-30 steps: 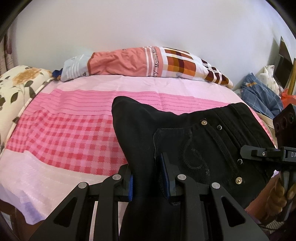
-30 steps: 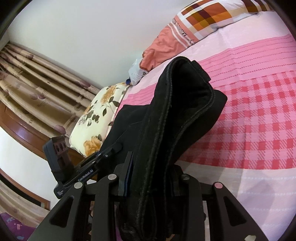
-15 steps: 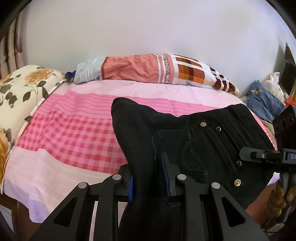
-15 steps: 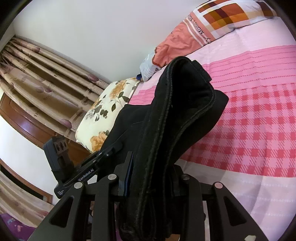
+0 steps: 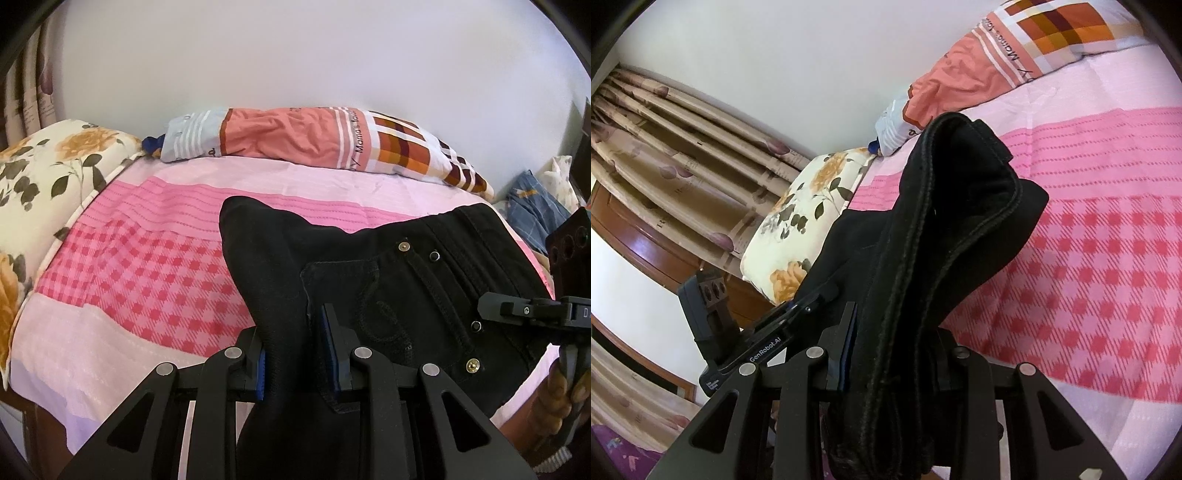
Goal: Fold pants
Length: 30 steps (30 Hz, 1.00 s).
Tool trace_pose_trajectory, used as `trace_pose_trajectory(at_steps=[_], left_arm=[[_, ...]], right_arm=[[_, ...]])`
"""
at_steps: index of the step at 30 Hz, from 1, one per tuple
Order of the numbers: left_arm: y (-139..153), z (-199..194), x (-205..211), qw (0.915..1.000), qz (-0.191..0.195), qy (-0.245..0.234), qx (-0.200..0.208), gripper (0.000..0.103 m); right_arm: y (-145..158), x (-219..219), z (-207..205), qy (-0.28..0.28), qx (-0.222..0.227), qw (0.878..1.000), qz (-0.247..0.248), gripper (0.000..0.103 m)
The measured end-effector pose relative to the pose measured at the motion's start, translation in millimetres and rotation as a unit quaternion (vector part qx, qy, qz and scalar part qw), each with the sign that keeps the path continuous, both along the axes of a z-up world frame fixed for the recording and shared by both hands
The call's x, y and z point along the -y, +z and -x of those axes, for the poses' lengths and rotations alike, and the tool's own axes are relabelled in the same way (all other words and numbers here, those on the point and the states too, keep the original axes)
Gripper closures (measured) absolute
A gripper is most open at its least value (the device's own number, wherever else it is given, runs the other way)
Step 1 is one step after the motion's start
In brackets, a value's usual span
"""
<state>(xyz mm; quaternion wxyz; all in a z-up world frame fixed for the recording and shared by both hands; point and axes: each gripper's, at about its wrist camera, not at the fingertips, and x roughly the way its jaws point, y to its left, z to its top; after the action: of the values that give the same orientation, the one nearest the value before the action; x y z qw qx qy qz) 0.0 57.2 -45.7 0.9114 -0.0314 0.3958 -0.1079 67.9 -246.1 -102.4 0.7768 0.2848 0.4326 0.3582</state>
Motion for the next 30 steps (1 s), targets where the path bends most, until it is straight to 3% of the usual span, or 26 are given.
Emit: trace_pose_trajectory(at_steps=[30], left_arm=[[2, -75, -31, 0.9997, 0.000, 0.024, 0.000, 0.078]], right_arm=[[3, -35, -62, 0.008, 0.000, 1.000, -0.008, 0.073]])
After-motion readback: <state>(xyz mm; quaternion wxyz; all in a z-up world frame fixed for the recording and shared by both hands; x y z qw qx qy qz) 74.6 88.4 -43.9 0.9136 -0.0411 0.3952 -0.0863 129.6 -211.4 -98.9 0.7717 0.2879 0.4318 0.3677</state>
